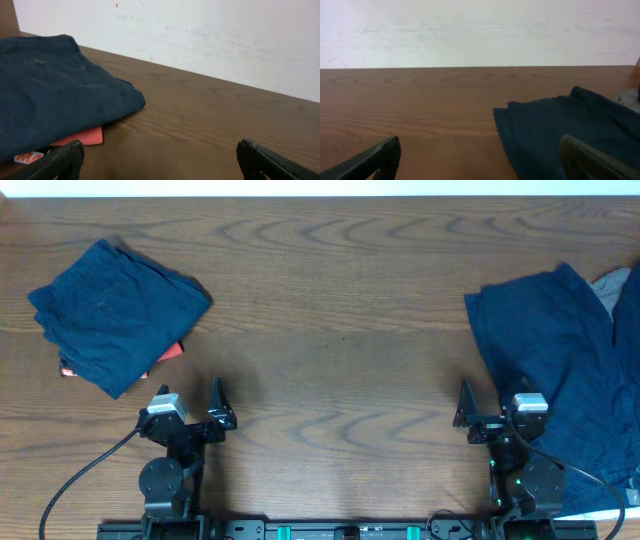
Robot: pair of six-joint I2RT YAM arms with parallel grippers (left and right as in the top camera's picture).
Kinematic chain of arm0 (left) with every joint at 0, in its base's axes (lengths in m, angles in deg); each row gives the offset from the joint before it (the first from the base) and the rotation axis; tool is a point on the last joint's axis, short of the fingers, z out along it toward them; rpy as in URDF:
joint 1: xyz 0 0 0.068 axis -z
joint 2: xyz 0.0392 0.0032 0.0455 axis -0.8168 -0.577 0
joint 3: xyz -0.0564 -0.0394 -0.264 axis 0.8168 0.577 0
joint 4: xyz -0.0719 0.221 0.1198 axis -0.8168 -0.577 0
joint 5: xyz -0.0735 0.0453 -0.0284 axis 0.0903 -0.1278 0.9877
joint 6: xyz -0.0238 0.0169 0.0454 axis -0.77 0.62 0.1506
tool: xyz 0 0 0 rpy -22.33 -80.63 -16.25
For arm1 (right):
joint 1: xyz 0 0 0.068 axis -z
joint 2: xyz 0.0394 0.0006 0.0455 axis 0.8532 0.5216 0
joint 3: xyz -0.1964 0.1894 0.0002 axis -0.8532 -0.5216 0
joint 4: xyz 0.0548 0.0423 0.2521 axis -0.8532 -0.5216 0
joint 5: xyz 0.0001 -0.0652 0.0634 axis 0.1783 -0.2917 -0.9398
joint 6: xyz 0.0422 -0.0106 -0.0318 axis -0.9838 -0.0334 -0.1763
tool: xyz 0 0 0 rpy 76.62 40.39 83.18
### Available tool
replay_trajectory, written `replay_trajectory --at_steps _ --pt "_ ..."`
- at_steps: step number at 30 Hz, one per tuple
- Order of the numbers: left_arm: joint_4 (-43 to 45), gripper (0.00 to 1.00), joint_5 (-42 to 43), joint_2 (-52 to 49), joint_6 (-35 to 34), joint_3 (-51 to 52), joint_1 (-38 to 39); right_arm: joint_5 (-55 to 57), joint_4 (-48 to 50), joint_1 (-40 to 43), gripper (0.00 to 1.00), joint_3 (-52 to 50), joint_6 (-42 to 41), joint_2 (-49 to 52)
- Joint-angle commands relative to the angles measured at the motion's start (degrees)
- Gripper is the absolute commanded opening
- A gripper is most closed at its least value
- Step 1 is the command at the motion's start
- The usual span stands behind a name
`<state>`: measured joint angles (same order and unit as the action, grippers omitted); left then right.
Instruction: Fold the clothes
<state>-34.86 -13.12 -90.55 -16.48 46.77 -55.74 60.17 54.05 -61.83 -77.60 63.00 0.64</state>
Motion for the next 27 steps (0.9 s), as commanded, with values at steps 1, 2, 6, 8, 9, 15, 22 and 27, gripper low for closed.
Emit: replay_trajectory --at_steps 1,2,6,8,9,15,22,27 --pt "-2.05 0.98 -0.72 0.39 0.72 0.94 -0.24 0.02 -0.22 0.31 0.99 -0.09 0.87 -0.31" --pt "-2.05 0.98 -0.72 0.39 0.72 0.94 -0.24 0.04 -0.22 0.31 0.99 -0.09 0.87 -0.31" --pt "-1.05 0.98 -0.72 0.39 0.72 0.94 -0.24 0.0 -0.17 0.31 0.99 -0.09 0.85 -0.31" --pt "-1.2 0.98 -0.72 0.39 0.74 0.94 -0.24 0.0 -0.2 0.31 0.99 -0.09 0.85 -0.31" --pt "-1.14 0.98 -0.74 0.39 0.74 0.94 -0.26 0.02 -0.2 0.31 0.99 -0.09 0.85 -0.31" --pt "-0.76 0.98 2.54 0.39 -1.77 0.94 -0.24 -0.98 -0.42 0.31 0.99 -0.09 0.2 -0.24" --pt "-1.01 0.98 4.07 -2.56 -5.2 -3.72 -0.24 -3.1 -0.44 0.31 0.99 1.11 -2.82 0.57" --pt "-4.07 0.98 7.26 -12.33 -5.31 -14.01 -0.24 -1.55 -4.83 0.33 0.99 7.1 -2.82 6.97"
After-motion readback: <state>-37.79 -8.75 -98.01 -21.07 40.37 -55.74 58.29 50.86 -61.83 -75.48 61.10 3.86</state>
